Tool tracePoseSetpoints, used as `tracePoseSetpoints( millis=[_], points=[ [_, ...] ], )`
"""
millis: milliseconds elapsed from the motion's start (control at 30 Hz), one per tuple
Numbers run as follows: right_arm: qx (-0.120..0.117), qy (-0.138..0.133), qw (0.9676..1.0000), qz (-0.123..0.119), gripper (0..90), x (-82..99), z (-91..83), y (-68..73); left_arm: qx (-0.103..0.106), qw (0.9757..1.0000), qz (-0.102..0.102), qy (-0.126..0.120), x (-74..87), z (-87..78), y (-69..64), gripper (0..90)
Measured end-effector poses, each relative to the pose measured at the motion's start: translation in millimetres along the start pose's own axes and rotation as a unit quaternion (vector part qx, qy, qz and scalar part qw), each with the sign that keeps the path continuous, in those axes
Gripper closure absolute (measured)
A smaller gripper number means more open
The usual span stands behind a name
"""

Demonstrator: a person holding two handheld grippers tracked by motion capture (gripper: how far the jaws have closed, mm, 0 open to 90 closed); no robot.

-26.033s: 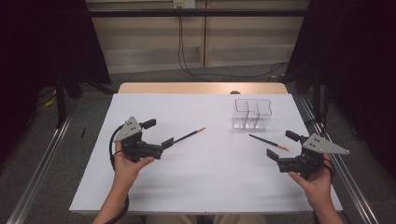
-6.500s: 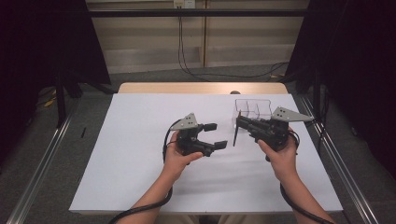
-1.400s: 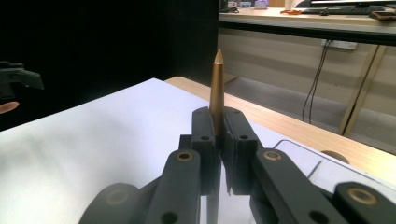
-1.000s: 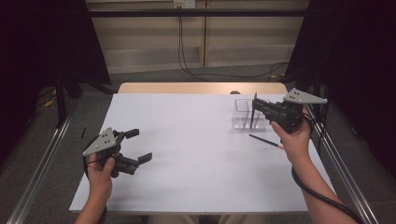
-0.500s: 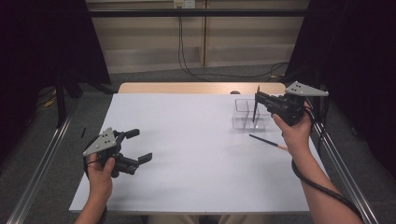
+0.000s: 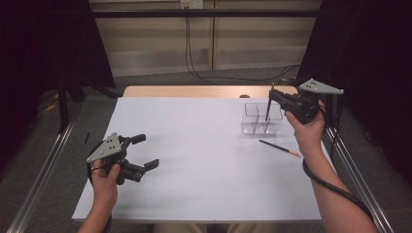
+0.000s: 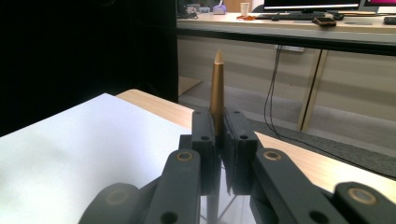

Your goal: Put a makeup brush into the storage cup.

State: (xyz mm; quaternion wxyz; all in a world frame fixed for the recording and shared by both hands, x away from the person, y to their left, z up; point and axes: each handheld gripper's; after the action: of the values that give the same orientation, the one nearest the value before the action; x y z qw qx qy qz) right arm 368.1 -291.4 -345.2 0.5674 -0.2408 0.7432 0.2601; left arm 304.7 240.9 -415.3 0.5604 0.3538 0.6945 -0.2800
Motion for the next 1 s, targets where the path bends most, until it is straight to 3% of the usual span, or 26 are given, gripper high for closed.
tracePoseSetpoints(
  millis=[633,1000],
  points=[
    [0.035,-0.007,0.9993,0.004,83.8,-8.7,2.0,-20.0,-0.001,1.0,-0.001,-0.002,-0.7,0.0,0.4,0.9],
    [0.054,-0.012,0.9983,0.018,83.8,-6.2,1.3,-32.9,-0.001,1.0,0.002,0.0,-0.4,0.5,0.5,0.9]
  ],
)
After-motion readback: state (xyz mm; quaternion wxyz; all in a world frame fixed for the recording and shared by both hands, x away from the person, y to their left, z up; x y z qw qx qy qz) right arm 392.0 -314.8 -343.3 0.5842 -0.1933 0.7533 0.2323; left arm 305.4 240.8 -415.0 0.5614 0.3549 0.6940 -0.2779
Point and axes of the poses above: each handheld gripper's, and its own axes: z roughly forward along the jaws, x roughly out of its underside, y roughly to its left, and after that the axes turned 10 degrees about -x, right-handed
